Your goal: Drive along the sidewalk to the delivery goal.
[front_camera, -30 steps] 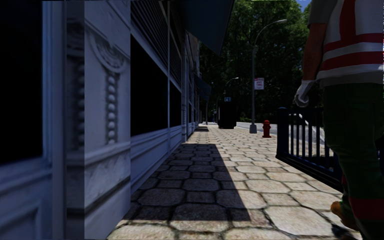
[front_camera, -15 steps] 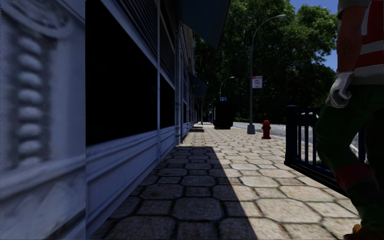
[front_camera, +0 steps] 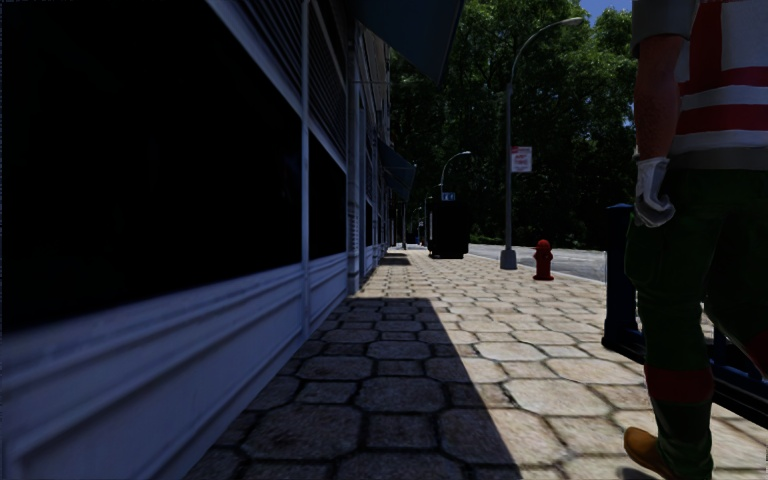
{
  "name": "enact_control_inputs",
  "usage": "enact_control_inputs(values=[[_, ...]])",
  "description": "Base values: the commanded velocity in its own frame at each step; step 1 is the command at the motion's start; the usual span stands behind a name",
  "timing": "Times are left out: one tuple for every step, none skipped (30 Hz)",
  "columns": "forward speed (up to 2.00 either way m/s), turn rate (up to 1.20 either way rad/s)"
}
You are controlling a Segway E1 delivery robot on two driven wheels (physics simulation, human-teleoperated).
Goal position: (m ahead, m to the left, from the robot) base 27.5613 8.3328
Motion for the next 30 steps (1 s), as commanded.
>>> enact_control_inputs(values=[[0.96, -0.12], [0.96, -0.12], [0.96, -0.04], [0.96, 0.0], [0.96, 0.0], [0.96, 0.0], [0.96, 0.0], [0.96, 0.0], [0.96, 0.0], [0.96, 0.0], [0.96, 0.0], [0.96, 0.0], [0.96, 0.0], [0.96, 0.0], [0.96, 0.0], [0.96, 0.0], [0.96, 0.0], [0.96, 0.0], [0.96, 0.0], [0.96, 0.0], [0.96, 0.0], [0.96, 0.0], [0.96, 0.0], [0.96, 0.0], [0.96, 0.0], [0.96, 0.0], [0.96, 0.0], [0.96, 0.0], [0.96, 0.0], [0.96, 0.0]])
